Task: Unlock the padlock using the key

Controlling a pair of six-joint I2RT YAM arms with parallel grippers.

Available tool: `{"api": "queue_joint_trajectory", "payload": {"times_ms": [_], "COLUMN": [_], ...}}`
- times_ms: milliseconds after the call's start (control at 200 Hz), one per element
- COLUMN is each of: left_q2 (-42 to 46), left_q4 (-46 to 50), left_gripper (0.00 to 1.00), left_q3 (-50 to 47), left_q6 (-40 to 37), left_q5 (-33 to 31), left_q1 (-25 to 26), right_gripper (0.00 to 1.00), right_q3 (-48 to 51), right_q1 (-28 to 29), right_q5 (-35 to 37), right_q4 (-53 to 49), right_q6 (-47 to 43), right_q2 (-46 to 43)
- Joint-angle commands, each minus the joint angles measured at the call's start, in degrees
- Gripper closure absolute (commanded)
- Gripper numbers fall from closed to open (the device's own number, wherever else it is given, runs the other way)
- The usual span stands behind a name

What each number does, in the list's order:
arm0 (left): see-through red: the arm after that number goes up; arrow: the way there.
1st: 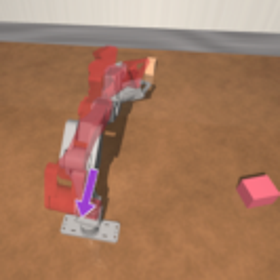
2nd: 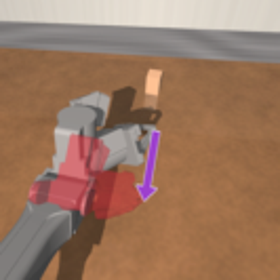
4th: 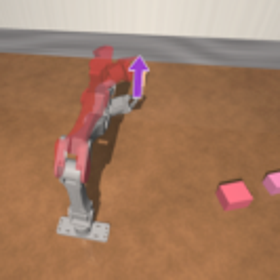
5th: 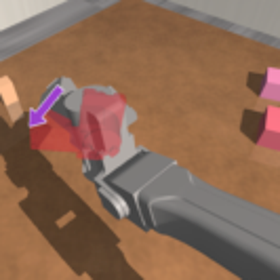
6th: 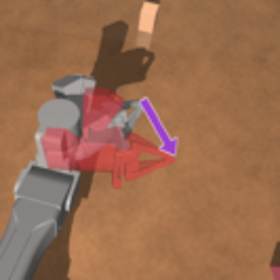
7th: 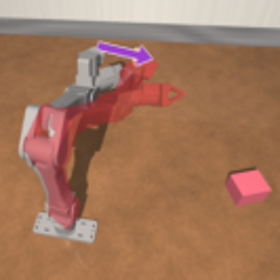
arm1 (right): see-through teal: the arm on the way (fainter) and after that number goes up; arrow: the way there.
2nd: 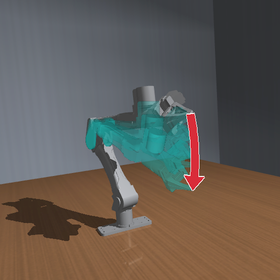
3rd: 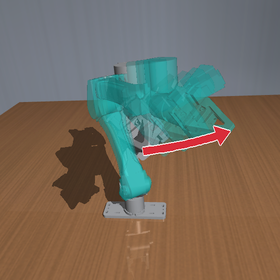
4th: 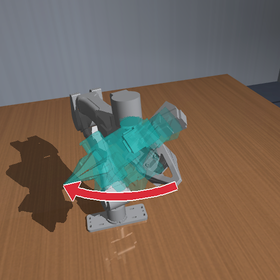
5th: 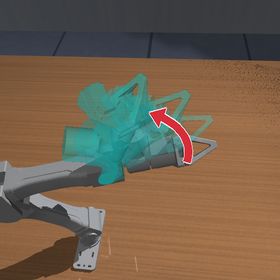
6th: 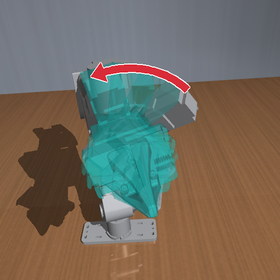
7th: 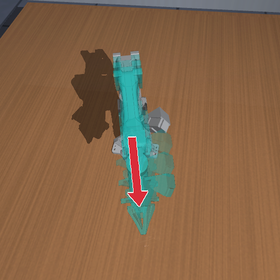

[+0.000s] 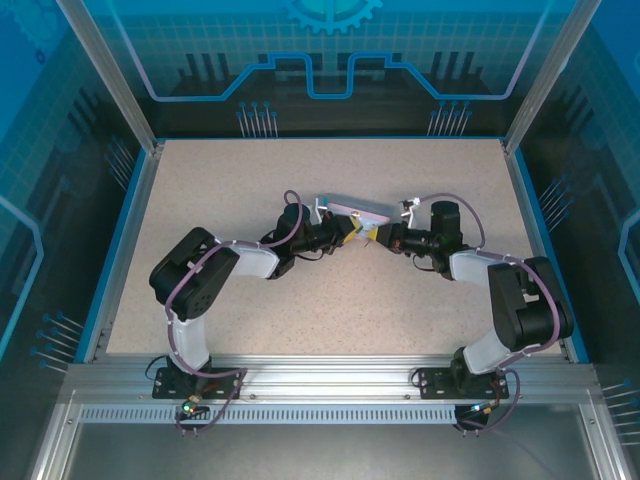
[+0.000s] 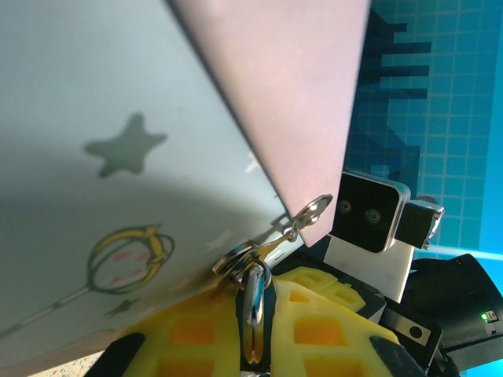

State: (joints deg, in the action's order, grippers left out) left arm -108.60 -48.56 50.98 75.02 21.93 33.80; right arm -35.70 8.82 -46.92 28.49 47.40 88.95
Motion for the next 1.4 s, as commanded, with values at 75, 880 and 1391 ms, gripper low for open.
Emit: {"api": "queue_joint_trajectory", "payload": {"times_ms": [75, 880, 1391], "left_q2": [-0.40, -0.66, 1.10], "left_q4": [-2.38, -3.21, -3.61], "left_gripper": [1.00, 1.00, 1.00], "left_q3": [1.09, 1.80, 2.81], "left_q6": [-0.04, 1.10, 2.62], "left_q5": [1.84, 1.64, 1.09], "left_q1": [0.58, 0.94, 1.09], "right_gripper": [1.00, 1.00, 1.00], "right_q3": [-0.60, -2.07, 2.50], "right_q1": [-0.89, 2.81, 2.86], "right_q5": [0.66, 2.62, 0.08], "right_q4": [2.02, 2.62, 16.21], "right_q6": [0.19, 0.22, 8.45], "right_q2": [-2.11, 3.85, 7.67]}}
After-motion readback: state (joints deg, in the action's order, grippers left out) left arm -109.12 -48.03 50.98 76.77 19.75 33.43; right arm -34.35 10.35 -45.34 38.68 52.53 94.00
